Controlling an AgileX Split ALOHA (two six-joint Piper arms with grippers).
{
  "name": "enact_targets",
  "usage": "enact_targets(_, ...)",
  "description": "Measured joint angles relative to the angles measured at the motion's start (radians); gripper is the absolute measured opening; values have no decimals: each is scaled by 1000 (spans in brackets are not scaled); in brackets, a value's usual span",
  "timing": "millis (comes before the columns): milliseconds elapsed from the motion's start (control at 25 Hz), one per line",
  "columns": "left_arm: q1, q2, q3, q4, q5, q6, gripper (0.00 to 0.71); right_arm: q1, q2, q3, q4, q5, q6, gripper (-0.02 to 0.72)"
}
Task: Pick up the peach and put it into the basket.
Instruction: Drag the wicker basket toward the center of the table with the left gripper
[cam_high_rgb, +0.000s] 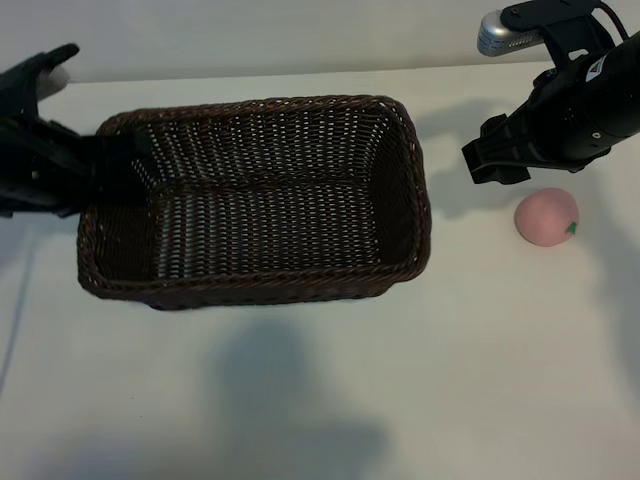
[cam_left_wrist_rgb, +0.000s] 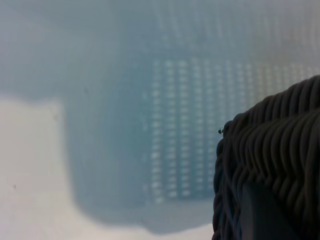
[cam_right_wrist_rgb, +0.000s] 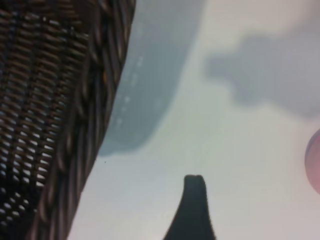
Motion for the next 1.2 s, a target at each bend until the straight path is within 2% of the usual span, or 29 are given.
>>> enact_targets(320,-10,157,-183,7,32,17,168,0,0,0,0,0,0,595)
enact_targets(640,-101,312,-334,10,33,-12,168,0,0,0,0,0,0,595)
enact_targets(1200,-142,427,-366,-14,-43,-52,168,0,0,0,0,1,0,595)
